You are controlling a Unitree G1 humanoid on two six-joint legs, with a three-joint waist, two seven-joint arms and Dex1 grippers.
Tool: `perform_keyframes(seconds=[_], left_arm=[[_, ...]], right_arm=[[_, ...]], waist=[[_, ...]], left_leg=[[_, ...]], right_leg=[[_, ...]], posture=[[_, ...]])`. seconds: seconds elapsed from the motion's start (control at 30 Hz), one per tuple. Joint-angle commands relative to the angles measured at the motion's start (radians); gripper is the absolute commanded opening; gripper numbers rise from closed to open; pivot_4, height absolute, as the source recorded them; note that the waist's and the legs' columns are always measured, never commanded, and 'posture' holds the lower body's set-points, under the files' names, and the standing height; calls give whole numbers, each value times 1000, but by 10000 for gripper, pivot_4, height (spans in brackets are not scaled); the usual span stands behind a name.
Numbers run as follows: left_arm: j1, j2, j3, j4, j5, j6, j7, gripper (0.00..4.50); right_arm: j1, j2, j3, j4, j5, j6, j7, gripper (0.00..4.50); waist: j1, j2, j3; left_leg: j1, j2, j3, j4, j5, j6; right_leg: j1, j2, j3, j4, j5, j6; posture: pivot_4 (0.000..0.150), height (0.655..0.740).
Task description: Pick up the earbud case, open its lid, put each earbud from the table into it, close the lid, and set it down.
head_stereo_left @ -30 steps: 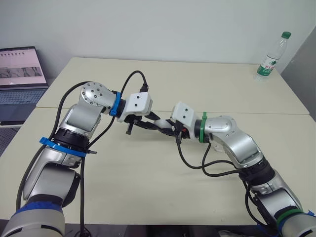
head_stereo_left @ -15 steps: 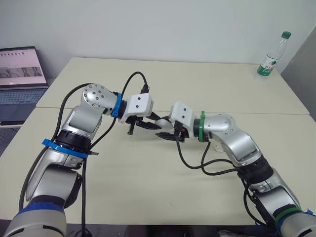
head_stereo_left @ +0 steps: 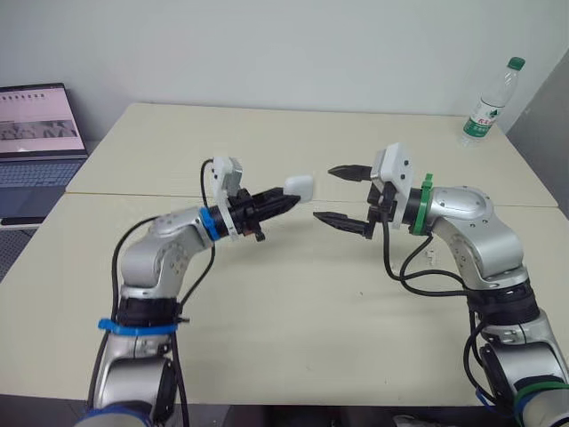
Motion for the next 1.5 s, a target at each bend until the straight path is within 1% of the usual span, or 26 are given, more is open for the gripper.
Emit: perform_keyframes(seconds=[0.03, 0.13, 0.3, 0.53, 0.7, 0.93, 1.13, 1.3, 1.5], left_arm=[[15, -5, 0, -94, -42, 8, 29, 7941], [22, 6, -9, -116, -43, 10, 42, 7941], [44, 20, -10, -177, -88, 55, 62, 7941], [85, 42, -24, -226, -116, 68, 65, 7941], [77, 52, -25, -209, -120, 58, 65, 7941], [74, 63, -29, -202, -123, 49, 62, 7941], [79, 65, -34, -209, -124, 49, 62, 7941], [78, 73, -38, -212, -128, 54, 52, 7941], [85, 83, -44, -226, -140, 65, 44, 7941]], right_arm=[[-43, 22, 5, 17, -15, -41, -21, 44800], [-62, 37, 8, 46, -18, -54, -29, 44800], [-73, 49, -2, 78, -22, -65, -43, 44800], [-95, 23, -30, 117, -14, -69, -38, 44800], [-97, -12, -42, 114, 8, -52, -9, 44800], [-58, -77, -35, 43, 91, 19, 99, 44800], [-31, -69, -8, 7, 92, 50, 94, 44800], [-35, -65, 16, 36, 55, 15, 87, 44800], [-62, -45, -11, 74, 60, 23, 64, 44800]], waist=[[1, 0, 0], [2, 0, 0], [2, 0, 0], [2, 0, 0], [2, 0, 0], [2, 0, 0], [2, 0, 0], [2, 0, 0], [2, 0, 0]], left_leg=[[0, 0, 0, 0, 0, 0], [0, 0, -1, 0, 0, 0], [0, -1, -1, 0, 0, 0], [0, -1, -1, 0, 0, 0], [0, -1, -1, 0, 0, 0], [0, -1, -1, 0, 0, 0], [0, -1, -1, 0, 0, 0], [0, -1, -1, 0, 0, 0], [0, -1, -1, 0, 0, 0]], right_leg=[[0, 0, 0, 0, 0, 0], [0, 0, -1, 1, 0, 0], [1, 0, -1, 0, 0, 0], [1, -1, -1, 0, 0, 0], [1, -1, -1, -1, 0, 0], [1, -1, -1, -1, 0, 0], [1, -1, -1, -1, 0, 0], [1, -1, -1, -1, 0, 0], [1, -1, -1, -1, 0, 0]], posture=[[1500, 7400], [1500, 7400], [1500, 7400], [1500, 7400], [1500, 7400], [1500, 7400], [1500, 7400], [1500, 7400], [1500, 7400]])
